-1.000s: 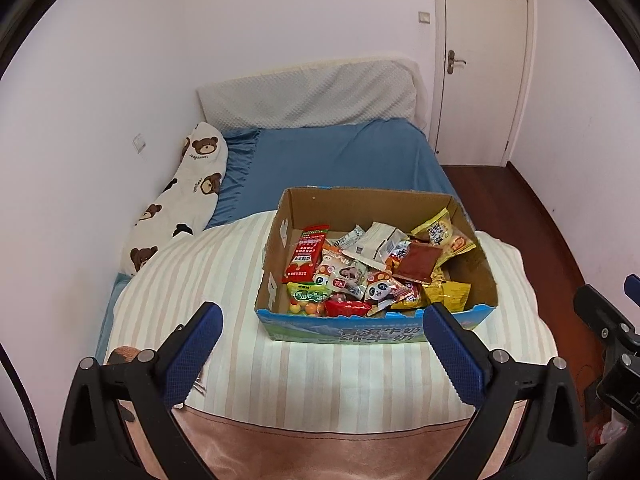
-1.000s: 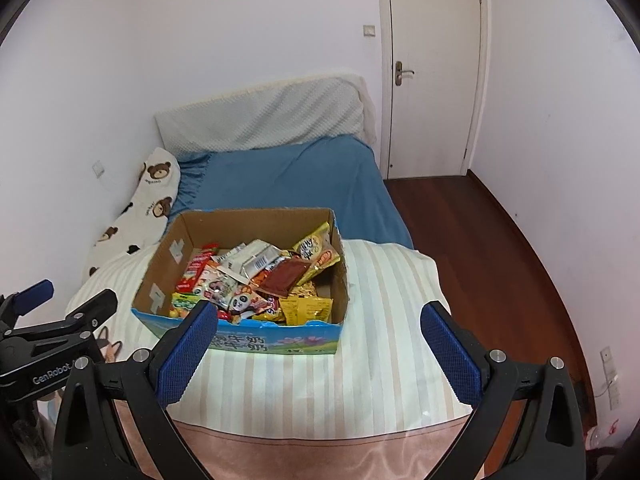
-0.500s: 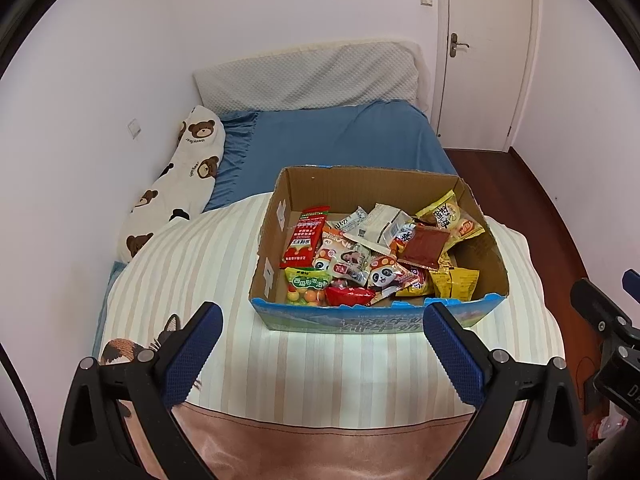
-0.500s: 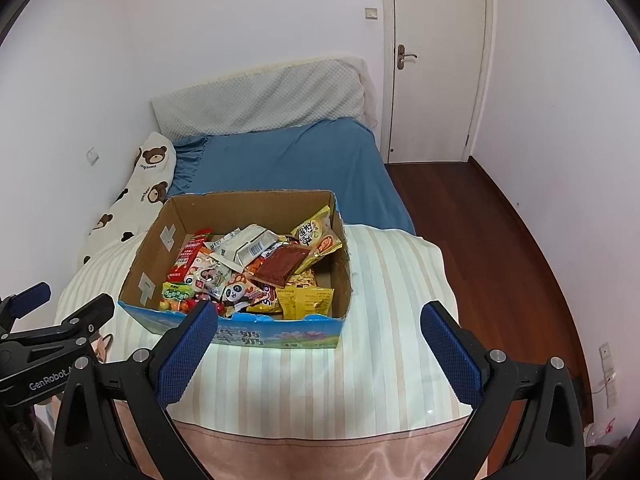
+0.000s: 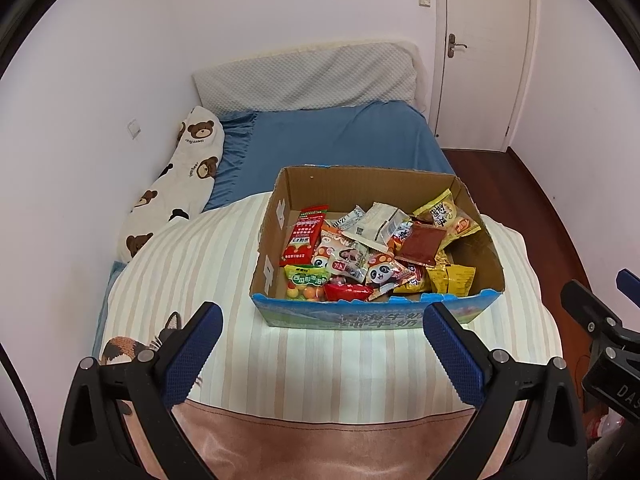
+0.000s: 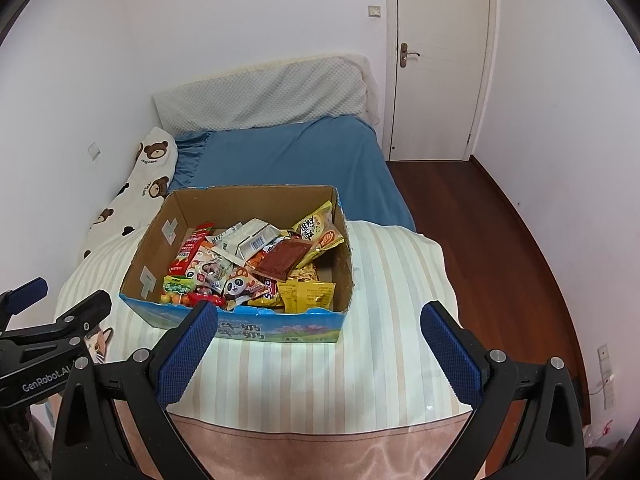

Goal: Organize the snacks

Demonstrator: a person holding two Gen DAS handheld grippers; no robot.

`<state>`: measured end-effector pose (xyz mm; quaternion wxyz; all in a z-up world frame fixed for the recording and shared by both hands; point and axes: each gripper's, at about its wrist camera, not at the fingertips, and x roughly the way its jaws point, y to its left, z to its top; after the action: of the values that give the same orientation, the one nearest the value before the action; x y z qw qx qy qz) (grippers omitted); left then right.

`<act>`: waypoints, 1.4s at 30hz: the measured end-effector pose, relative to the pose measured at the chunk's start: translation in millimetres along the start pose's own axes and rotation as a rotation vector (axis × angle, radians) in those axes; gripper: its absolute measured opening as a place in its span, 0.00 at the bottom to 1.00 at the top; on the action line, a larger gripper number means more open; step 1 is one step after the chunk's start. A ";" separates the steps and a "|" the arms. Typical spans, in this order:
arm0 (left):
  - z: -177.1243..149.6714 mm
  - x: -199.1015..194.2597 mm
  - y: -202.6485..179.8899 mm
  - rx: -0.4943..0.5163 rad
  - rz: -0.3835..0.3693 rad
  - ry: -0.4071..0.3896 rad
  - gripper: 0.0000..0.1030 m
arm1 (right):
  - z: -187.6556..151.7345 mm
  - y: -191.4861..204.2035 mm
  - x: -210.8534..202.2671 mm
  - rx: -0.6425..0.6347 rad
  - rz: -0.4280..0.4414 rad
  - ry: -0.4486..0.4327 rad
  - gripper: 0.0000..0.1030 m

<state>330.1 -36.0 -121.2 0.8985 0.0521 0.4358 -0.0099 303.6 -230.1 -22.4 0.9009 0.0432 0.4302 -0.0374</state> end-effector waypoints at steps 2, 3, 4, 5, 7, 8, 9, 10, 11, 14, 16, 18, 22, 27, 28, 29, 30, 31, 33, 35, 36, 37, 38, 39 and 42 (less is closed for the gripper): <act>-0.6 0.1 0.1 0.000 0.001 0.000 1.00 | -1.1 -0.5 -1.2 0.002 0.000 0.000 1.00; -1.1 -0.4 0.0 -0.001 0.004 0.002 1.00 | -1.6 -0.5 -1.9 0.002 -0.001 0.000 1.00; -1.5 -0.9 0.3 -0.004 0.005 0.002 1.00 | -2.1 -0.7 -2.0 0.003 0.000 0.001 1.00; -2.0 -1.6 -0.2 -0.005 0.005 0.002 1.00 | -2.5 -0.9 -2.4 0.004 -0.001 0.002 1.00; -2.6 -2.8 -0.3 -0.006 0.012 0.001 1.00 | -2.7 -1.2 -2.4 0.003 -0.003 0.004 1.00; -3.1 -4.1 -0.4 -0.007 0.011 0.000 1.00 | -3.1 -1.5 -2.3 0.005 -0.004 0.005 1.00; -3.4 -5.3 -0.3 -0.008 0.014 -0.003 1.00 | -3.2 -1.8 -2.3 0.006 -0.002 0.006 1.00; -3.7 -6.4 -0.5 -0.007 0.017 -0.007 1.00 | -3.8 -1.6 -2.3 0.007 -0.001 0.008 1.00; -3.9 -6.9 -0.7 -0.006 0.017 -0.008 1.00 | -4.3 -2.0 -2.3 0.007 -0.002 0.009 1.00; -4.4 -8.0 -1.2 -0.005 0.018 -0.009 1.00 | -5.5 -1.7 -3.2 0.007 0.000 0.010 1.00; -4.5 -8.9 -1.7 -0.004 0.018 -0.011 1.00 | -6.0 -1.3 -3.8 0.005 0.001 0.010 1.00; -4.4 -8.2 -1.7 -0.003 0.020 -0.011 1.00 | -6.7 -1.0 -4.0 0.005 0.001 0.012 1.00; -4.9 -8.0 -1.5 -0.004 0.020 -0.012 1.00 | -7.3 -1.4 -3.8 0.005 0.000 0.015 1.00; -4.8 -8.7 -2.4 -0.004 0.020 -0.012 1.00 | -7.9 -2.5 -3.6 0.011 0.002 0.015 1.00; -4.9 -10.4 -2.8 -0.004 0.020 -0.013 1.00 | -8.2 -2.2 -3.1 0.011 0.004 0.017 1.00; -4.8 -11.1 -2.9 -0.003 0.021 -0.014 1.00 | -8.7 -2.7 -2.8 0.013 0.010 0.019 1.00; -4.7 -11.0 -2.7 -0.004 0.020 -0.013 1.00 | -9.1 -3.5 -1.9 0.018 0.019 0.023 1.00; -4.3 -11.5 -3.3 -0.004 0.018 -0.014 1.00 | -9.6 -4.0 -1.6 0.022 0.023 0.027 1.00; -4.2 -12.3 -3.3 -0.005 0.020 -0.017 1.00 | -10.8 -4.3 -0.7 0.025 0.026 0.030 1.00; -4.0 -13.6 -3.1 -0.005 0.019 -0.019 1.00 | -11.6 -4.4 -0.2 0.028 0.028 0.033 1.00; -3.6 -14.1 -3.5 -0.005 0.019 -0.022 1.00 | -12.0 -4.6 -0.4 0.029 0.027 0.032 1.00; -3.7 -14.4 -3.2 -0.005 0.020 -0.022 1.00 | -12.2 -4.7 -0.5 0.031 0.029 0.032 1.00; -3.4 -15.3 -3.4 -0.005 0.019 -0.025 1.00 | -11.6 -4.4 0.0 0.027 0.028 0.032 1.00; -3.5 -16.2 -3.5 -0.004 0.020 -0.027 1.00 | -11.6 -4.5 -0.1 0.027 0.028 0.032 1.00; -3.3 -17.8 -4.1 -0.003 0.019 -0.031 1.00 | -11.7 -5.5 -2.0 0.030 0.027 0.028 1.00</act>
<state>316.2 -40.2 -109.6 0.9053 0.0546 0.4212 -0.0016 292.7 -234.2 -28.4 0.8945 0.0629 0.4414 -0.0312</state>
